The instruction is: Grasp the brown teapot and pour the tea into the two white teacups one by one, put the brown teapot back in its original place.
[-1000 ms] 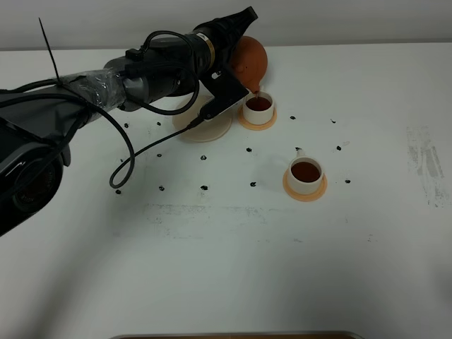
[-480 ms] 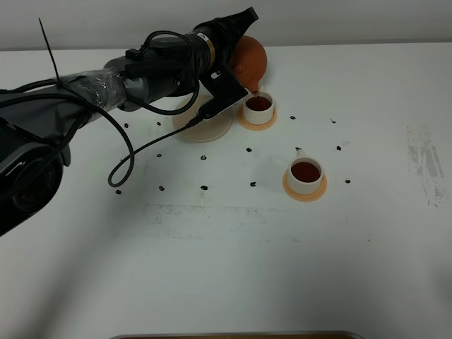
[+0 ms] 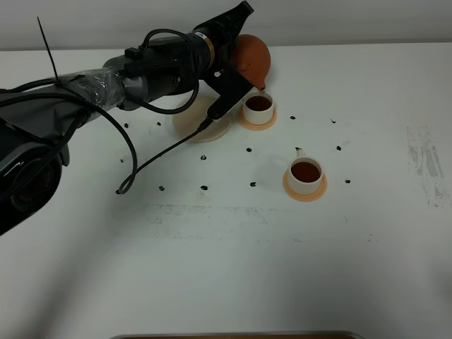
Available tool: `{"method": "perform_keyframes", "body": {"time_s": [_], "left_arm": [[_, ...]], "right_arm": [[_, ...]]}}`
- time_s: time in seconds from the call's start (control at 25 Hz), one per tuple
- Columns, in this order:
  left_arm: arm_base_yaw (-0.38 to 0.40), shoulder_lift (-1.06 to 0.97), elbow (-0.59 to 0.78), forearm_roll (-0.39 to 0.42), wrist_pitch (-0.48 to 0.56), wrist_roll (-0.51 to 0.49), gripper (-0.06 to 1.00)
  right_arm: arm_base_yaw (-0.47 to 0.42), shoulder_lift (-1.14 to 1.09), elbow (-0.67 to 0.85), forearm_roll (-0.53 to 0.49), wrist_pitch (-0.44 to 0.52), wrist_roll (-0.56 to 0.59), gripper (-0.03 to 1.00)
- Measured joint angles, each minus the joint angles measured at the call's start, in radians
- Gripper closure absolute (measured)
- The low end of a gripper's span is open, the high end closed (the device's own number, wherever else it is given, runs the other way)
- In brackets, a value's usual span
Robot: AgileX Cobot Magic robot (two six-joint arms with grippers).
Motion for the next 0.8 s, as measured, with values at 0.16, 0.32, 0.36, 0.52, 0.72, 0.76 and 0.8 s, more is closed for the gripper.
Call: {"method": "perform_keyframes", "body": {"time_s": [0.16,0.32,0.36,0.52,0.72,0.76,0.8], "left_arm": [[0.000,-0.012,0.001,-0.100,0.022,0.000,0.82],[0.000,-0.055,0.048,-0.220,0.032,0.001,0.82],[0.000,-0.076,0.072,-0.249,0.032,0.002,0.82],[0.000,-0.182,0.183,-0.355,0.037,0.002,0.82],[-0.002,-0.353,0.376,-0.592,0.063,0.003,0.82],[-0.003,-0.385,0.416,-0.655,0.085,0.003,0.82],[-0.004,-0.422,0.452,-0.723,0.113,0.003,0.82]], "right_arm": [[0.000,0.000,0.000,0.000,0.000,0.000,0.53],[0.000,0.000,0.000,0.000,0.000,0.000,0.53],[0.000,0.000,0.000,0.000,0.000,0.000,0.53],[0.000,0.000,0.000,0.000,0.000,0.000,0.53],[0.000,0.000,0.000,0.000,0.000,0.000,0.53],[0.000,0.000,0.000,0.000,0.000,0.000,0.53],[0.000,0.000,0.000,0.000,0.000,0.000,0.53]]}}
